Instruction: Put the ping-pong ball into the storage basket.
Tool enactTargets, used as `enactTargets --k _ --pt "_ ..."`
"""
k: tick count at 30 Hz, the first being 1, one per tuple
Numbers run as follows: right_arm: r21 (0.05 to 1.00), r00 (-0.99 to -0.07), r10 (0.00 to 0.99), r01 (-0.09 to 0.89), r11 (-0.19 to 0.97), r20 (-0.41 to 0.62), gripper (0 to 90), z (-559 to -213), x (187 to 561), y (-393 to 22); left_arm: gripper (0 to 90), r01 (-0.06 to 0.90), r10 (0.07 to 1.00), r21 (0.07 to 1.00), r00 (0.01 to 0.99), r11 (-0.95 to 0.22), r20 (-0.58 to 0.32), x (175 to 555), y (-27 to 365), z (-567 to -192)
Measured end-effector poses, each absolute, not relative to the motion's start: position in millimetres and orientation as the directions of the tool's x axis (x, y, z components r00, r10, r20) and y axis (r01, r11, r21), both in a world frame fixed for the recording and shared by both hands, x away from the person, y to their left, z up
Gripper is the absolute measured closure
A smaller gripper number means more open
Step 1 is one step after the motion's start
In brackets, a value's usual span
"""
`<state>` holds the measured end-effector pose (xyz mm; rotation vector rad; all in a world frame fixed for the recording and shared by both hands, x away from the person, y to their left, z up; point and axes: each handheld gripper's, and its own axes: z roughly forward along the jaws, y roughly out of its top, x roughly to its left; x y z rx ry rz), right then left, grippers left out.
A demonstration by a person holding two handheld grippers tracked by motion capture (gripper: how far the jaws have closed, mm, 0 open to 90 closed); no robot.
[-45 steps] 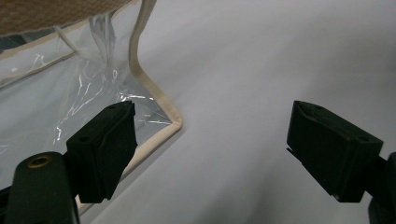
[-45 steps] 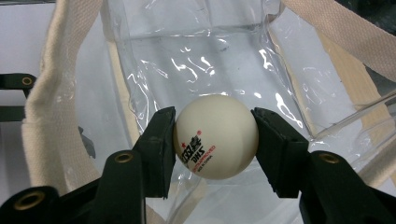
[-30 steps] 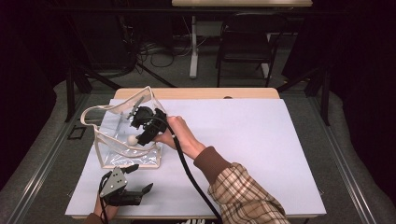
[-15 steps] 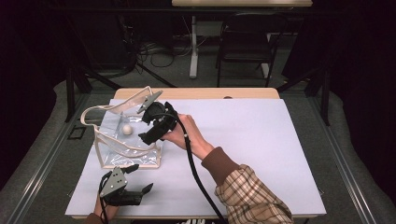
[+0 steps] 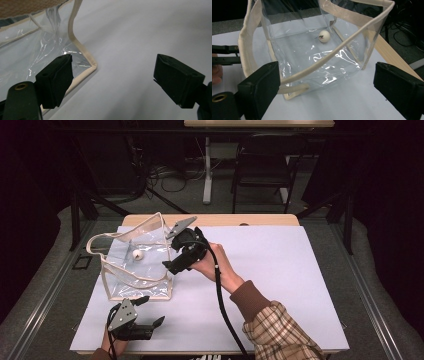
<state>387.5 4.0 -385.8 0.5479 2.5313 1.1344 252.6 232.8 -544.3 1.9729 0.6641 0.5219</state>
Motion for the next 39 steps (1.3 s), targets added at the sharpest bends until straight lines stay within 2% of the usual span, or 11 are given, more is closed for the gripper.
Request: enactTargets --k 14,39 --pt "0.777 -0.863 0.493 0.234 0.585 -0.111 0.9 -387.6 381.8 -23.5 16.2 0.234 0.64 0.885 0.763 -0.402 0.089 253.3 229.9 -544.5" --pt "0.77 -0.842 0.523 0.245 0.589 -0.132 0.0 -407.7 370.3 -59.5 16.2 0.232 0.638 0.887 0.765 -0.399 0.086 251.9 233.6 -544.9"
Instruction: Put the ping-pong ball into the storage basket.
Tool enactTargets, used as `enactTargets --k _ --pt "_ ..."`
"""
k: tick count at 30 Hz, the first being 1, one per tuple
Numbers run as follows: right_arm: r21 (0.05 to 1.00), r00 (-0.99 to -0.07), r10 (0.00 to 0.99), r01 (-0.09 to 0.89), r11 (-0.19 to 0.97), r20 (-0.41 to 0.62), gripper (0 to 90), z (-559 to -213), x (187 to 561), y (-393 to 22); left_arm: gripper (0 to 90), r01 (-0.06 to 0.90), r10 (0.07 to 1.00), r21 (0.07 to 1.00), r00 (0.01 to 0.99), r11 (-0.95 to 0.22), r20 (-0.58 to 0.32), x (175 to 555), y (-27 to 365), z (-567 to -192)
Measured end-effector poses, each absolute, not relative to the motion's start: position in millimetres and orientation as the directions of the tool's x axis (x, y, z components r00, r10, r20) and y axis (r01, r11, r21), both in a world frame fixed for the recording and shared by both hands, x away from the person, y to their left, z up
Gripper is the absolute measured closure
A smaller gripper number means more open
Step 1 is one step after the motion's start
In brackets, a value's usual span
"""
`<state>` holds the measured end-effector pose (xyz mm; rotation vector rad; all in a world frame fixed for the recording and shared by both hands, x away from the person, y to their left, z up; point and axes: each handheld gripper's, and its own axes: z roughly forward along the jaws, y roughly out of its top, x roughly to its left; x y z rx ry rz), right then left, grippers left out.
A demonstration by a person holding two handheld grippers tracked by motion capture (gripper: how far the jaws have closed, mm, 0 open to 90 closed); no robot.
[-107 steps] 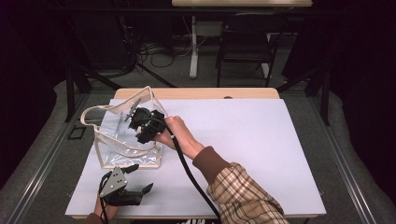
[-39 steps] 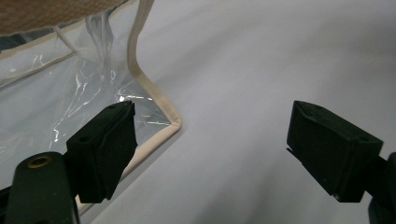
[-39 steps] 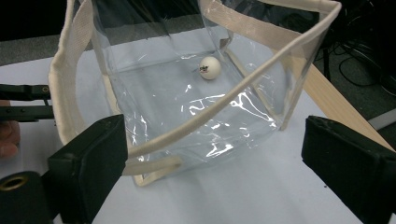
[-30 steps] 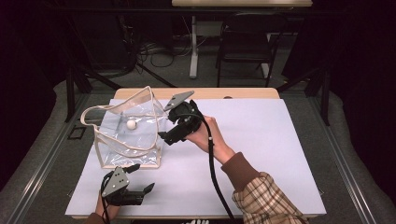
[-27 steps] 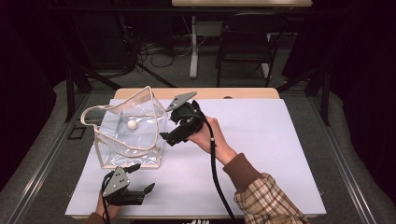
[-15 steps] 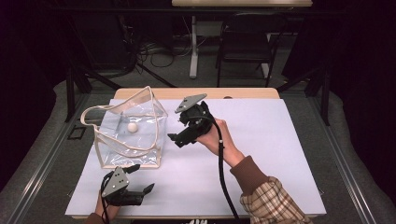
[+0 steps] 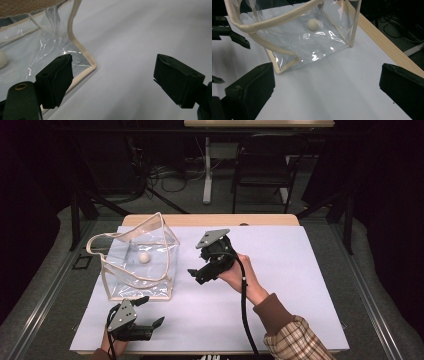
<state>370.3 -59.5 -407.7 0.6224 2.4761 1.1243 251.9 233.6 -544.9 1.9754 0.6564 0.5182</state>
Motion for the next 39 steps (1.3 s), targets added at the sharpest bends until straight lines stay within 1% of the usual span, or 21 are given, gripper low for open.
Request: enactTargets --k 11,26,39 --pt "0.779 -0.828 0.542 0.244 0.577 -0.142 0.0 -413.6 361.1 -78.9 16.2 0.231 0.64 0.888 0.763 -0.398 0.088 251.5 233.3 -544.8" --pt "0.785 -0.801 0.587 0.286 0.55 -0.119 0.0 -435.2 350.8 -108.0 16.2 0.233 0.64 0.885 0.763 -0.403 0.09 251.1 233.0 -544.7" --pt "0.794 -0.779 0.613 0.287 0.536 -0.132 0.2 -447.2 338.1 -128.5 16.1 0.231 0.638 0.886 0.765 -0.402 0.091 250.9 232.7 -544.8"
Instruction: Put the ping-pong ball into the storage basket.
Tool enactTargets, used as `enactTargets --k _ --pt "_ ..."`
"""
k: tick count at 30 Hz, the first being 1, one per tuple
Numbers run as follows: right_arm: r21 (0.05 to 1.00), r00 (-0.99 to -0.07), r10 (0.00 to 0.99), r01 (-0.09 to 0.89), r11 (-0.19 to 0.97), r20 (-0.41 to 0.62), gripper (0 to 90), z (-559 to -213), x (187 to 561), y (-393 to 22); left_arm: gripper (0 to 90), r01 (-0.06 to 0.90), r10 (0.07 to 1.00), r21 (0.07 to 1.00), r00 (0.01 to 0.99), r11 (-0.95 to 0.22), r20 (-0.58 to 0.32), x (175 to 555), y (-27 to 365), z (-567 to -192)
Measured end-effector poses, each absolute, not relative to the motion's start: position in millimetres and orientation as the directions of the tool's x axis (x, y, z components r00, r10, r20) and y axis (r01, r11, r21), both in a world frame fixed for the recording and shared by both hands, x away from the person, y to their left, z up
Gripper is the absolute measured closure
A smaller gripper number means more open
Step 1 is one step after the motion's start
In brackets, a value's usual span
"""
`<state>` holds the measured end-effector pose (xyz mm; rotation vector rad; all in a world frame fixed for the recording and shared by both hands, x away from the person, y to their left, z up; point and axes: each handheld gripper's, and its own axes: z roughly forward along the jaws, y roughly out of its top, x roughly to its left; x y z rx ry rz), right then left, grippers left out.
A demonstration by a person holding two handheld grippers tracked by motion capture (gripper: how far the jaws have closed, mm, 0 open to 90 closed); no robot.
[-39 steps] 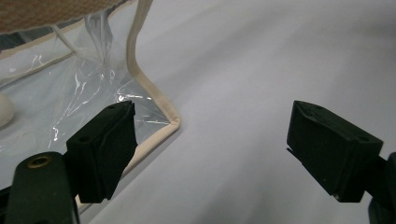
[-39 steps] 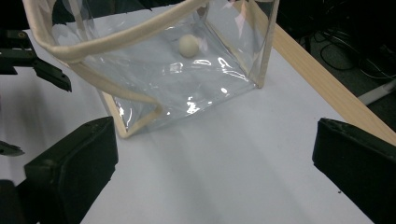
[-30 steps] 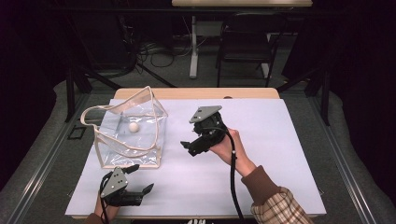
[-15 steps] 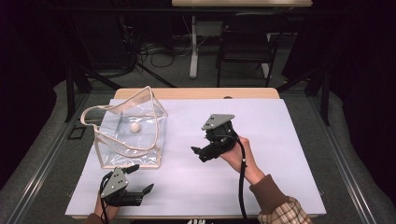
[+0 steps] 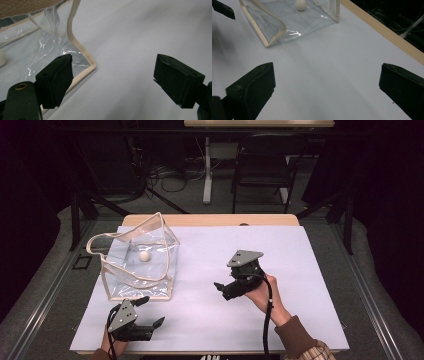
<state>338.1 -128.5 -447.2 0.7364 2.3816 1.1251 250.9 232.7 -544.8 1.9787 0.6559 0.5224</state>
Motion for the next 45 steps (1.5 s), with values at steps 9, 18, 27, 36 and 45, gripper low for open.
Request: enactTargets --k 9,18,27,36,45 --pt "0.805 -0.76 0.637 0.297 0.513 -0.126 0.2 -454.5 330.9 -146.0 16.1 0.232 0.64 0.886 0.763 -0.401 0.09 250.8 232.6 -545.0" --pt "0.813 -0.734 0.667 0.31 0.493 -0.125 0.4 -461.5 323.7 -163.5 16.2 0.231 0.64 0.885 0.763 -0.403 0.093 250.8 232.6 -545.0" --pt "0.815 -0.716 0.686 0.317 0.485 -0.13 0.6 -470.6 317.1 -180.3 16.1 0.231 0.641 0.885 0.762 -0.404 0.094 251.0 232.9 -545.1" --pt "0.814 -0.702 0.701 0.329 0.478 -0.127 0.6 -481.2 308.8 -195.0 16.2 0.231 0.64 0.884 0.762 -0.406 0.095 251.2 232.6 -545.2" --pt "0.814 -0.693 0.711 0.34 0.471 -0.122 0.6 -492.2 301.5 -209.3 16.2 0.232 0.641 0.883 0.761 -0.407 0.096 251.4 232.7 -545.4"
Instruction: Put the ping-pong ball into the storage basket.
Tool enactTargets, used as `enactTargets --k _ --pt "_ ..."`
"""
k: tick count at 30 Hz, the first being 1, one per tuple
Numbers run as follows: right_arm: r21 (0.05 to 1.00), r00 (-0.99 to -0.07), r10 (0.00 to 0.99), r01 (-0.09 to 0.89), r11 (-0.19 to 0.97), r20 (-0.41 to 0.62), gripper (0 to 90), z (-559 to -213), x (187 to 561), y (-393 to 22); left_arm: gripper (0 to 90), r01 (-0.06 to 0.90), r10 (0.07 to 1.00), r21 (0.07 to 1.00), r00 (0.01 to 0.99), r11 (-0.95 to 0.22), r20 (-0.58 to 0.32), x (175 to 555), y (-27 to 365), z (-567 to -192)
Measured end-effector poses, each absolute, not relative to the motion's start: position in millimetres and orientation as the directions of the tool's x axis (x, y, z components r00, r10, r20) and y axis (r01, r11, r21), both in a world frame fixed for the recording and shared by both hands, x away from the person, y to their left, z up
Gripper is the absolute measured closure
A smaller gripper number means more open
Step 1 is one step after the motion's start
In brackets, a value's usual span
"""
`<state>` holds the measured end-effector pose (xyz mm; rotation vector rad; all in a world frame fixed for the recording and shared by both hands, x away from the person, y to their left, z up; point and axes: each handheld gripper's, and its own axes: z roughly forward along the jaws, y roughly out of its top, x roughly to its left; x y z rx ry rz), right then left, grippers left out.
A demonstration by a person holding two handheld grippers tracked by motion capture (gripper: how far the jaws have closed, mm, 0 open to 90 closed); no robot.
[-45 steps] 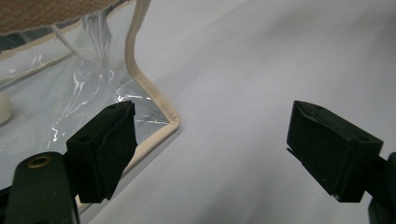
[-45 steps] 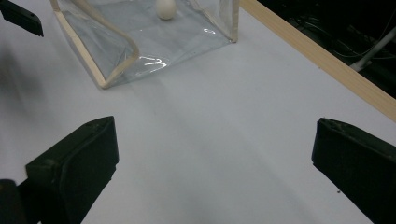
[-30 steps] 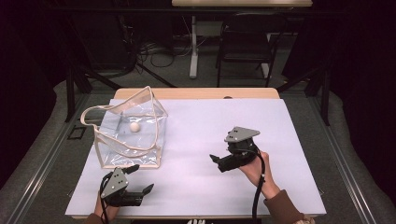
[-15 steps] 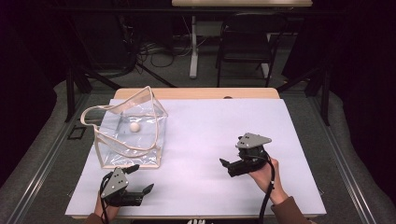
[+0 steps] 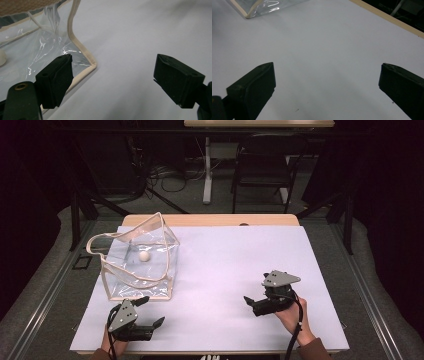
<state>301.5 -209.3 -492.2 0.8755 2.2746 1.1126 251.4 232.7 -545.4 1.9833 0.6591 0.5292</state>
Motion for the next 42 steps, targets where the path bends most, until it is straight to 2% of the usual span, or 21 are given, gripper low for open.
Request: enactTargets --k 42 --pt "0.812 -0.686 0.714 0.331 0.48 -0.143 0.2 -536.9 262.8 -250.1 16.1 0.237 0.644 0.881 0.759 -0.41 0.096 251.2 232.4 -546.1"
